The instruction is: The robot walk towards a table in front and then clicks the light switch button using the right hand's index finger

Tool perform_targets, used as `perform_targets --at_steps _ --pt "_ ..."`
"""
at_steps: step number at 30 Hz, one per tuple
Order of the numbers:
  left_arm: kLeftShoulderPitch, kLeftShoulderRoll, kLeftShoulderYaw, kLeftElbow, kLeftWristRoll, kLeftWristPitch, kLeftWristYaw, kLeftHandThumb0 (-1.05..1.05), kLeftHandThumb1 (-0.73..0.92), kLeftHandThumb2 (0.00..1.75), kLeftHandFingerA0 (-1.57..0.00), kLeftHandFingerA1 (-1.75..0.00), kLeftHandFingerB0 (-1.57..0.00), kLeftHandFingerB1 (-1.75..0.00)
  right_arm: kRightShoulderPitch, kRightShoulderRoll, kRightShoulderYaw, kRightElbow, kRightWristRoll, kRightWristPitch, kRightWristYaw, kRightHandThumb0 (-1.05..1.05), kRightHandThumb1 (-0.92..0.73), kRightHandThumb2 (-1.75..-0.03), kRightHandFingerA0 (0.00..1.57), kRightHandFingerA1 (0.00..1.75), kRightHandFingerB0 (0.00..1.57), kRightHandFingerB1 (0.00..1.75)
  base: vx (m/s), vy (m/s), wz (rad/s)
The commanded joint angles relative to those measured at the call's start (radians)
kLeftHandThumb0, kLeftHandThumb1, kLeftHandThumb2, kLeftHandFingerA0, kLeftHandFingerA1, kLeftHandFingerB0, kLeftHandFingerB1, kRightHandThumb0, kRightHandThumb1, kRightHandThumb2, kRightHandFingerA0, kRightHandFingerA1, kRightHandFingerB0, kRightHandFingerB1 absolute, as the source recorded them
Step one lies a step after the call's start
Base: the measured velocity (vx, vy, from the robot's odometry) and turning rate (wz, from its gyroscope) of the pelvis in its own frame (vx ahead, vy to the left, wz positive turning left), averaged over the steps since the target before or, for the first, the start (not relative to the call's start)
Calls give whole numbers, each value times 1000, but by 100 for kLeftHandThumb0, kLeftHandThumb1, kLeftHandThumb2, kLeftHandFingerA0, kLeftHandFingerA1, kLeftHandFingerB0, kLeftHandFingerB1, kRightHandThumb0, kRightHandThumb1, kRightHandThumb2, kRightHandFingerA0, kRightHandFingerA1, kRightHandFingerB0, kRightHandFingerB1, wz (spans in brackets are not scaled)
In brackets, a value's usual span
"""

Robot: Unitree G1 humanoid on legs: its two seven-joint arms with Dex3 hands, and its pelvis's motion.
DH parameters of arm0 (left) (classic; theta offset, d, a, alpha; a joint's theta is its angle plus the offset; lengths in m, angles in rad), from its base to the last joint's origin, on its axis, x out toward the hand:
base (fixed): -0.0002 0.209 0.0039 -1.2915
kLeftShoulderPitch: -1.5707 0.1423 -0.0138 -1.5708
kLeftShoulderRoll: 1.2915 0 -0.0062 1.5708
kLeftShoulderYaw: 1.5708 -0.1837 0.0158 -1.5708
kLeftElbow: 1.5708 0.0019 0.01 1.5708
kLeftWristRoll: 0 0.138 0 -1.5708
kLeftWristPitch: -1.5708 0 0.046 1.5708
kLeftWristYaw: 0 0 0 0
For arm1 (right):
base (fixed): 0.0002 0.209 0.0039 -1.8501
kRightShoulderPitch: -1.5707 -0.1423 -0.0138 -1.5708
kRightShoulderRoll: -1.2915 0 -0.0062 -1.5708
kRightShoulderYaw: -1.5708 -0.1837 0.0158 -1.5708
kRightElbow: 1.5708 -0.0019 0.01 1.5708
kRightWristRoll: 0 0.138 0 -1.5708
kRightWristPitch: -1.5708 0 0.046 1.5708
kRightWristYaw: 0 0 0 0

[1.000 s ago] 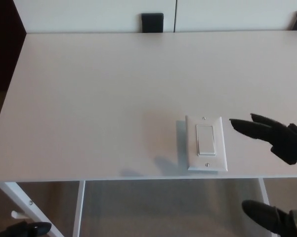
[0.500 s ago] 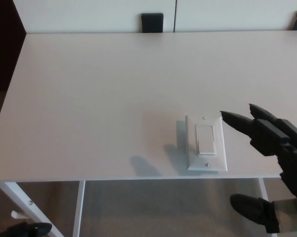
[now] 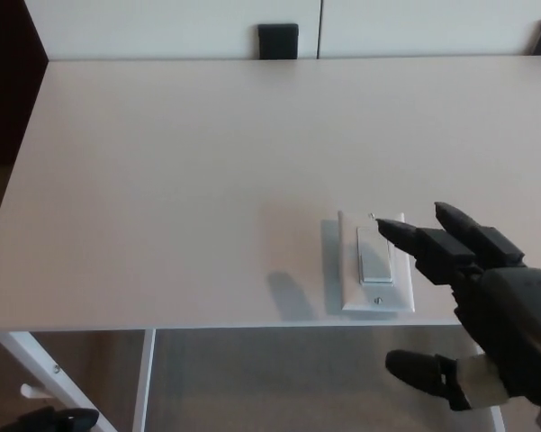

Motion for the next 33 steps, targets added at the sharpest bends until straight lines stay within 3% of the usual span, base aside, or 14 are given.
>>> perform_targets --at_steps 1,2,3,4,19,20,24,25,26,29,33 --pt "11 68 -11 -12 51 -5 -15 -21 57 57 -65 -44 -56 -40 -68 25 110 197 -457 171 -158 -85 -53 -86 0 5 15 36 0 0 0" --pt "11 69 -11 -12 51 -5 -15 -21 57 57 -65 -44 -56 -40 -69 25 113 198 -459 174 -159 -85 -53 -86 0 5 15 36 0 0 0" --pt "12 69 -12 -13 54 -10 -11 -22 56 57 -66 -44 -56 -41 -71 27 120 213 -464 180 -168 -75 -61 -59 0 20 20 28 0 0 0" --pt "14 72 -15 -22 61 -4 -9 -22 56 57 -66 -45 -56 -40 -78 26 130 248 -471 188 -186 -87 -54 -85 0 1 17 35 0 0 0" --pt "16 84 -26 -27 56 -2 -12 -24 56 57 -65 -44 -56 -40 -117 28 180 353 -520 246 -248 -80 -49 -81 0 2 17 37 0 0 0" --pt "14 85 -28 -24 57 -1 -11 -24 56 56 -66 -45 -56 -40 -117 29 183 355 -524 251 -245 -70 -55 -57 0 20 21 29 0 0 0" --pt "14 89 -32 -27 59 0 -7 -24 56 56 -66 -45 -57 -40 -116 32 198 351 -553 275 -235 -68 -54 -57 0 22 21 29 0 0 0" --pt "14 92 -35 -24 62 -8 -7 -24 56 56 -66 -45 -57 -40 -111 36 207 347 -558 278 -243 -72 -44 -77 0 6 18 39 0 0 0" --pt "14 91 -35 -23 60 -8 -7 -24 56 56 -66 -45 -57 -41 -111 37 210 347 -562 281 -244 -71 -43 -77 0 5 18 39 0 0 0" --pt "16 93 -37 -29 63 -5 -4 -24 56 56 -66 -45 -57 -40 -107 36 222 345 -572 282 -257 -64 -39 -79 2 20 17 41 0 0 0" --pt "14 96 -36 -41 58 8 -10 -24 56 56 -66 -45 -57 -40 -91 42 242 328 -585 286 -260 -67 -41 -78 3 20 18 42 0 0 0"
